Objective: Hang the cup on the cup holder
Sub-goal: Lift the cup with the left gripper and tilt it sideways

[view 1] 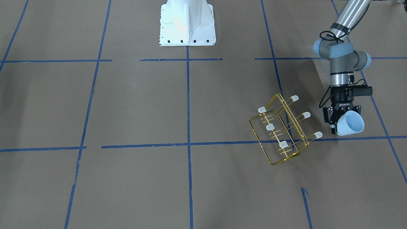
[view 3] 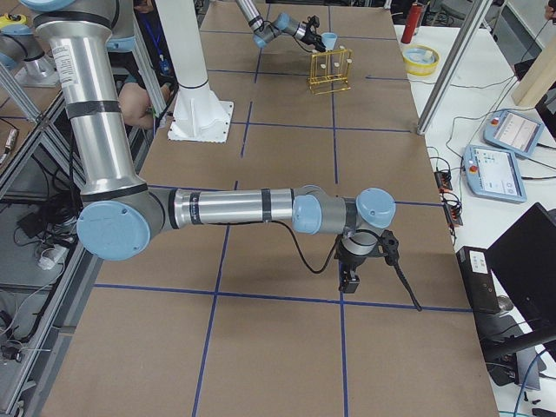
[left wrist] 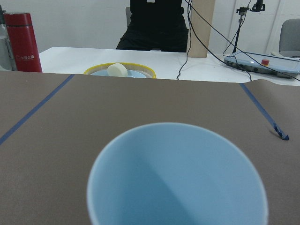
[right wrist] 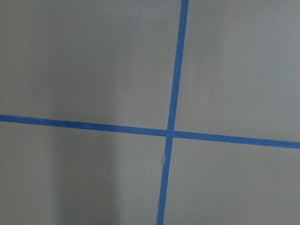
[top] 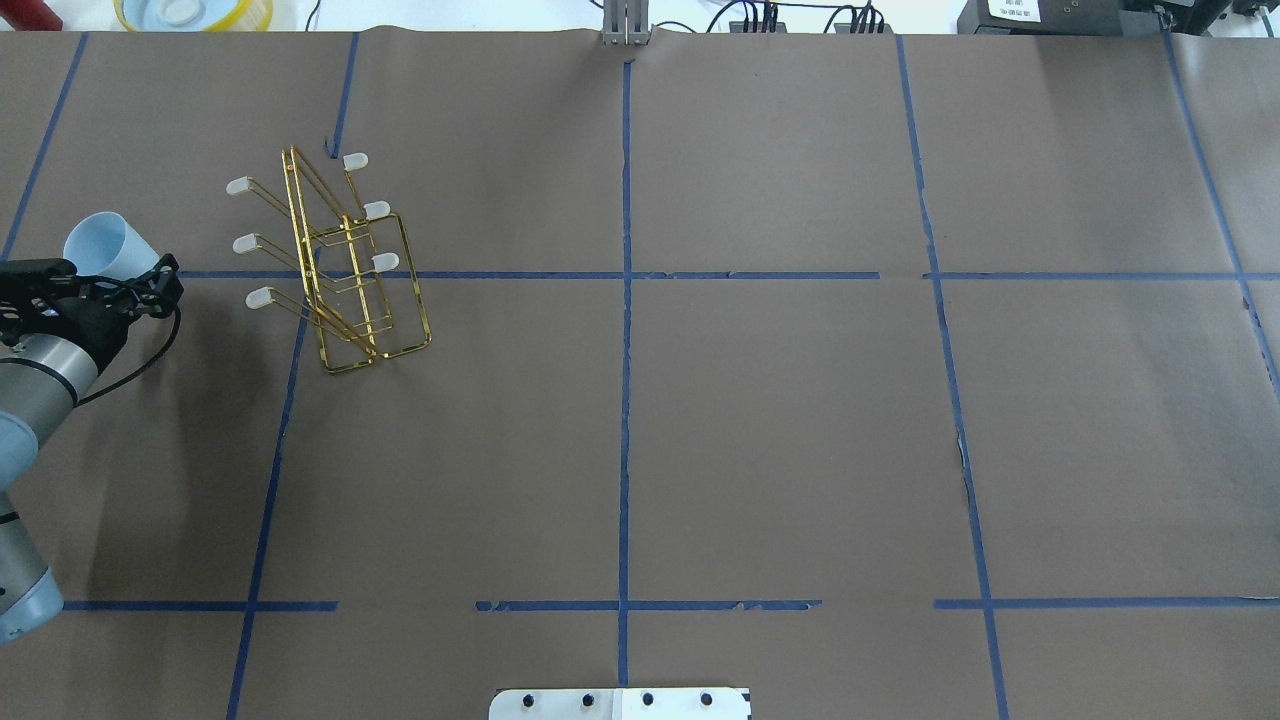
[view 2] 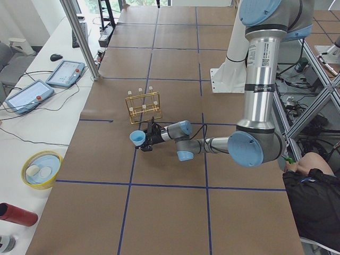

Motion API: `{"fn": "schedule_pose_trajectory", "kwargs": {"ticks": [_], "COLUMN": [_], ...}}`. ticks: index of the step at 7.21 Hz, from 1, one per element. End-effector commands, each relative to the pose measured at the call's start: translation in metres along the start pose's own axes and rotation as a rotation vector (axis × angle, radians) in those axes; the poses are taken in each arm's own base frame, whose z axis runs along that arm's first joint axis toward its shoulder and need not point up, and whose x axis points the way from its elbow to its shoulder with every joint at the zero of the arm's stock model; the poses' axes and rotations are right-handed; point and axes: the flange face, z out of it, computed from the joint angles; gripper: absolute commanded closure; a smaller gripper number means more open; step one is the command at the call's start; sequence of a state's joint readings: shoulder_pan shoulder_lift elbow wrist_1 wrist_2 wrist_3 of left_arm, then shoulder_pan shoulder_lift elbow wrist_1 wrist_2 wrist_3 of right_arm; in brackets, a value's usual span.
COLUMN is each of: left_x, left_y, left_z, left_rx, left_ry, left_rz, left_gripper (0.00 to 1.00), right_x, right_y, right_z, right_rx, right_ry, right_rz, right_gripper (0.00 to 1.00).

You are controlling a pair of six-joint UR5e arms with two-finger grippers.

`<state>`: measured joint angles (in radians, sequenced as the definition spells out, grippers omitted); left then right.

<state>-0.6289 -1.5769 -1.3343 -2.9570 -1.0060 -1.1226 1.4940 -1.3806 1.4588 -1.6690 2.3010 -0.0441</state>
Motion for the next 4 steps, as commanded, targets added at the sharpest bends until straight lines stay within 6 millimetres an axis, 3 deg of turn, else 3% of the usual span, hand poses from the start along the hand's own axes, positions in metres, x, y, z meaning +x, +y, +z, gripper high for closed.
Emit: {"fn": "schedule_pose_trajectory", "kwargs": {"ticks": [1,3,4], "left_x": [0.0,0.014,0.024], "left_y": [-0.034,-0.066,-0.08], "left_z": [-0.051,-0.084,-0.098], "left_rx": [0.018,0.016,0.008], "left_ry": [0.048,0.025,0.015], "left_rz": [0.093,0.258,0.27], "left_gripper": [0.79,0.82,0.89], "right_x": [0.0,0.0,-0.001], "right_y": [0.0,0.0,0.0], "right_z": [0.0,0.0,0.001], "right_rx": [0.0,0.0,-0.001], "right_ry": [0.0,0.0,0.0], "right_rz": [0.0,0.001,-0.001], "right_gripper": [0.0,0.0,0.0]}}
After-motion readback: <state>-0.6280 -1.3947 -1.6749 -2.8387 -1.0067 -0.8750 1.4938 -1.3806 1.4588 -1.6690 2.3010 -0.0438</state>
